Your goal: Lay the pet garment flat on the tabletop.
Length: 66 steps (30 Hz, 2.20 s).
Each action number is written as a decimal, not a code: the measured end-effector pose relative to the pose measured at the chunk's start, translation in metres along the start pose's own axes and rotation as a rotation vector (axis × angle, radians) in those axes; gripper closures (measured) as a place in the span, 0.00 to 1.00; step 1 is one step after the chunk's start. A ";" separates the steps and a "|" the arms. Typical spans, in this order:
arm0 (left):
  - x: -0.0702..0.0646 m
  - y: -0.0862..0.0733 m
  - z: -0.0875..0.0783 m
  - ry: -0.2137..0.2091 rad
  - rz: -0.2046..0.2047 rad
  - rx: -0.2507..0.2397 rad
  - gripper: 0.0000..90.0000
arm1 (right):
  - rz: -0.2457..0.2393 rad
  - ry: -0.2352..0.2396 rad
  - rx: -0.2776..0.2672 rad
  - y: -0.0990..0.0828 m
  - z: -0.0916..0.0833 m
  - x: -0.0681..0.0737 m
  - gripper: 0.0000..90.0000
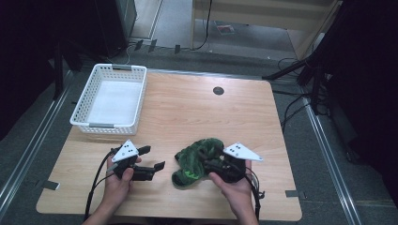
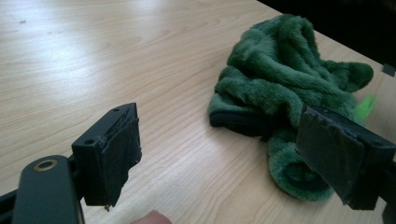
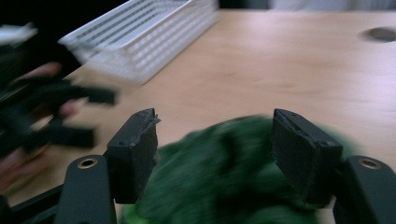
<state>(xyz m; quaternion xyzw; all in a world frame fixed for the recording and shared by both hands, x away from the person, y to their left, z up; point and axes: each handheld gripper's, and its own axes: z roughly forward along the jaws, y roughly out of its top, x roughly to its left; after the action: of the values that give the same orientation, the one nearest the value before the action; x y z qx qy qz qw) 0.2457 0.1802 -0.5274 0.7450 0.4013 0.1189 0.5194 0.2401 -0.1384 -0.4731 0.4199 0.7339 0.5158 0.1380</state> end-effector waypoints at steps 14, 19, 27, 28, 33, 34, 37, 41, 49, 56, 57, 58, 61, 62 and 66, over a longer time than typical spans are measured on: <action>0.017 0.006 -0.017 0.047 -0.068 -0.066 0.16 | -0.197 -0.006 0.145 -0.023 0.039 0.035 0.92; 0.013 0.005 -0.010 0.032 -0.066 -0.051 0.17 | -0.114 -0.009 0.009 0.038 0.047 0.015 0.92; 0.011 0.001 -0.005 0.024 -0.045 -0.009 0.17 | 0.101 -0.207 -0.149 0.092 0.056 -0.053 0.45; 0.012 0.000 -0.004 0.030 -0.047 -0.005 0.17 | 0.094 -0.205 -0.154 0.086 0.052 -0.056 0.45; 0.012 -0.003 0.007 0.023 -0.071 0.028 0.17 | 0.056 -0.188 -0.017 0.038 0.044 -0.067 0.44; 0.010 -0.004 0.010 0.017 -0.072 0.033 0.17 | 0.048 -0.176 0.019 0.026 0.045 -0.067 0.44; 0.003 -0.004 0.017 -0.002 -0.049 0.056 0.17 | 0.010 -0.163 0.125 -0.005 0.051 -0.065 0.46; -0.002 -0.003 0.024 -0.028 -0.057 0.062 0.17 | 0.042 -0.144 0.197 -0.037 0.056 -0.060 0.49; -0.002 0.018 0.048 -0.002 -0.081 0.060 0.31 | 0.022 -0.070 0.239 -0.033 0.044 -0.039 0.41; 0.013 0.038 0.081 0.083 -0.176 0.116 0.47 | -0.067 -0.192 0.055 0.044 0.038 -0.044 0.48; 0.013 0.039 0.085 0.077 -0.163 0.131 0.58 | -0.048 -0.214 0.098 0.061 0.061 -0.050 0.45; 0.011 0.039 0.088 0.066 -0.149 0.148 0.58 | -0.048 -0.214 0.098 0.061 0.061 -0.050 0.45; 0.006 0.037 0.092 0.047 -0.095 0.205 0.78 | 0.000 -0.195 0.235 0.065 0.102 -0.066 0.49; 0.005 0.036 0.093 0.048 -0.093 0.226 0.83 | -0.015 -0.224 0.282 0.061 0.112 -0.070 0.57; 0.015 0.029 0.090 0.009 -0.126 0.283 0.96 | -0.041 -0.311 0.355 0.040 0.125 -0.086 0.82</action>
<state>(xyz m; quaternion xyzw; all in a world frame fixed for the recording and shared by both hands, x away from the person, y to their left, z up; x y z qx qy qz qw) 0.3227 0.1257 -0.5442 0.7835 0.4622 0.0316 0.4141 0.3907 -0.1191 -0.5114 0.4971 0.7914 0.3048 0.1836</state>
